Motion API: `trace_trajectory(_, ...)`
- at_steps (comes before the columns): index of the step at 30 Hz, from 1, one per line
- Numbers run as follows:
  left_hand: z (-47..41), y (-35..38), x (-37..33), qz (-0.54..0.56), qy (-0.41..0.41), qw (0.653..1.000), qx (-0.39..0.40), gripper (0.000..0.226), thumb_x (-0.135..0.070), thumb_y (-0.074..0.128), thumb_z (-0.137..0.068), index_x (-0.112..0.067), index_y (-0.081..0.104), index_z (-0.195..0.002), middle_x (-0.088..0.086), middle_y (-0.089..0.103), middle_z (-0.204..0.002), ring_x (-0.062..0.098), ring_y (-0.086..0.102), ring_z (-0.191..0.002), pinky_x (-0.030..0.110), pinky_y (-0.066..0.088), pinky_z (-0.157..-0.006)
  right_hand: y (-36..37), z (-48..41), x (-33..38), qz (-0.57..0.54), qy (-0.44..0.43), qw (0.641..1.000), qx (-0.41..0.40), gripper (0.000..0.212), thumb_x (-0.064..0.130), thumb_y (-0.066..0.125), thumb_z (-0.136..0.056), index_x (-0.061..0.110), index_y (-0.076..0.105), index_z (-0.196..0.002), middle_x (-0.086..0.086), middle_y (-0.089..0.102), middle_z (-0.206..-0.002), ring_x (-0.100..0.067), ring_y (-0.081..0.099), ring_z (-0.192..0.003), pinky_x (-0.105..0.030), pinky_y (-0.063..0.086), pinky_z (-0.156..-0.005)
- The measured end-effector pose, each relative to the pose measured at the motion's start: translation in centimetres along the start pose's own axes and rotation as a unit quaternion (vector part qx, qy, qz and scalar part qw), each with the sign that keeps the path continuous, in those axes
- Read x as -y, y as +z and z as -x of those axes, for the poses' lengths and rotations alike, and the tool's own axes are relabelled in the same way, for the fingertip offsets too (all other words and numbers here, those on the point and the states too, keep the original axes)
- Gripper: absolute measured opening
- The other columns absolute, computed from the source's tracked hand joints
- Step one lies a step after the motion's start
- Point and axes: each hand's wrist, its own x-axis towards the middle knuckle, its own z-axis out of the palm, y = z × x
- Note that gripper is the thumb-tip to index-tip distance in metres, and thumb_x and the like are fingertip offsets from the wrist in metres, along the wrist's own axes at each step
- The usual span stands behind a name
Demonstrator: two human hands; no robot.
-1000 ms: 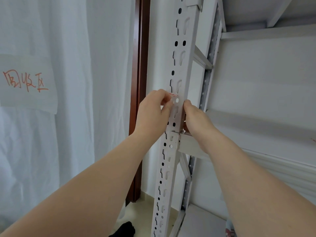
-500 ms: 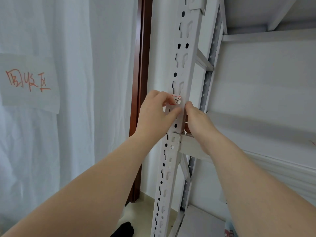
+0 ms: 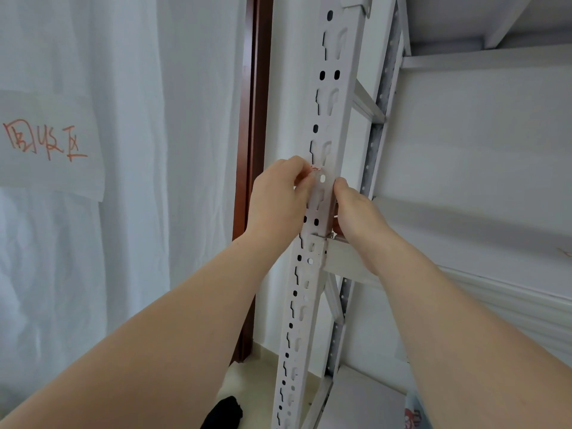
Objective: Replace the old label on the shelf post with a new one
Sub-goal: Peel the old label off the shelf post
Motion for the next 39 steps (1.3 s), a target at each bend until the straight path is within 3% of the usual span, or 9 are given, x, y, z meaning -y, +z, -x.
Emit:
trace_trajectory(3, -0.2, -0.3, -0.1, 0.011, -0.012, 1.000, 0.019, 0.015, -0.019, 0.054, -0.093, -0.010, 0.065, -0.090, 0.000, 0.065, -0.080, 0.016, 0.059, -0.077, 0.024, 0.046, -0.071, 0.0, 0.1, 0.0, -0.001, 0.002, 1.000, -0.007, 0.058, 0.058, 0.021, -0.079, 0.021, 0.065, -0.090, -0.008, 0.072, -0.106, -0.034, 0.065, -0.106, -0.054, 0.047, -0.103)
trace_trajectory(7, -0.4, -0.7, -0.4, 0.027, -0.034, 0.999, 0.032, 0.016, -0.019, 0.054, -0.094, -0.009, 0.065, -0.091, -0.003, 0.063, -0.076, 0.009, 0.053, -0.069, 0.012, 0.039, -0.063, 0.0, 0.2, 0.2, -0.005, 0.003, 1.000, -0.007, 0.059, 0.056, 0.022, -0.084, 0.016, 0.065, -0.090, -0.012, 0.072, -0.105, -0.036, 0.065, -0.104, -0.055, 0.048, -0.102)
trace_trajectory(11, -0.6, -1.1, -0.7, 0.052, -0.070, 0.995, 0.041, 0.015, -0.019, 0.054, -0.094, -0.009, 0.065, -0.090, -0.008, 0.060, -0.068, 0.005, 0.049, -0.059, 0.009, 0.039, -0.058, 0.0, 0.3, 0.2, -0.013, 0.006, 1.000, -0.007, 0.059, 0.056, 0.023, -0.084, 0.014, 0.065, -0.088, -0.012, 0.073, -0.102, -0.035, 0.066, -0.099, -0.055, 0.049, -0.102)
trace_trajectory(14, -0.7, -1.1, -1.2, 0.039, -0.080, 0.995, 0.043, 0.016, -0.024, 0.056, -0.092, -0.010, 0.064, -0.090, -0.003, 0.063, -0.070, 0.006, 0.052, -0.062, 0.012, 0.040, -0.060, 0.1, 0.3, 0.2, -0.020, 0.009, 1.000, -0.009, 0.050, 0.051, 0.023, -0.089, 0.016, 0.058, -0.078, -0.007, 0.067, -0.086, -0.029, 0.059, -0.080, -0.055, 0.049, -0.101)
trace_trajectory(21, -1.1, -0.4, -1.7, -0.023, -0.070, 0.997, 0.027, 0.020, -0.026, 0.057, -0.090, -0.008, 0.061, -0.081, -0.006, 0.054, -0.064, 0.016, 0.053, -0.068, 0.029, 0.044, -0.066, 0.1, 0.3, 0.1, -0.028, 0.009, 1.000, -0.012, 0.045, 0.046, 0.023, -0.092, 0.017, 0.055, -0.079, -0.006, 0.061, -0.081, -0.026, 0.053, -0.075, -0.053, 0.049, -0.098)
trace_trajectory(27, -0.5, -0.2, -1.4, 0.054, -0.098, 0.994, 0.010, 0.020, -0.020, 0.053, -0.093, -0.009, 0.058, -0.076, -0.009, 0.051, -0.059, 0.011, 0.047, -0.060, 0.021, 0.038, -0.060, 0.0, 0.1, -0.1, -0.011, 0.001, 1.000, -0.005, 0.058, 0.052, 0.022, -0.083, 0.007, 0.058, -0.086, -0.010, 0.068, -0.089, -0.027, 0.058, -0.081, -0.056, 0.048, -0.102)
trace_trajectory(31, -0.2, 0.0, -1.1, 0.073, -0.107, 0.992, -0.007, 0.020, -0.020, 0.051, -0.093, -0.010, 0.055, -0.076, -0.009, 0.049, -0.059, 0.008, 0.044, -0.058, 0.016, 0.035, -0.057, 0.0, 0.3, -0.2, -0.011, -0.008, 1.000, -0.006, 0.047, 0.049, 0.023, -0.090, 0.018, 0.056, -0.080, -0.008, 0.065, -0.090, -0.029, 0.060, -0.086, -0.055, 0.048, -0.102)
trace_trajectory(34, -0.1, 0.2, -0.9, 0.091, -0.115, 0.989, -0.010, 0.022, -0.022, 0.052, -0.094, -0.007, 0.057, -0.079, -0.009, 0.047, -0.060, 0.009, 0.043, -0.059, 0.020, 0.036, -0.059, 0.0, 0.4, -0.1, -0.014, -0.005, 1.000, -0.007, 0.050, 0.053, 0.022, -0.085, 0.019, 0.059, -0.078, -0.010, 0.068, -0.095, -0.035, 0.063, -0.093, -0.055, 0.048, -0.102)
trace_trajectory(39, -0.3, 0.0, -0.9, 0.197, -0.187, 0.962, 0.005, 0.006, -0.020, 0.058, -0.090, -0.015, 0.057, -0.086, -0.010, 0.050, -0.062, 0.001, 0.047, -0.051, 0.011, 0.040, -0.051, 0.0, 0.4, 0.0, -0.027, 0.002, 1.000, -0.013, 0.047, 0.052, 0.023, -0.089, 0.024, 0.057, -0.075, -0.001, 0.062, -0.085, -0.027, 0.057, -0.085, -0.055, 0.048, -0.103)
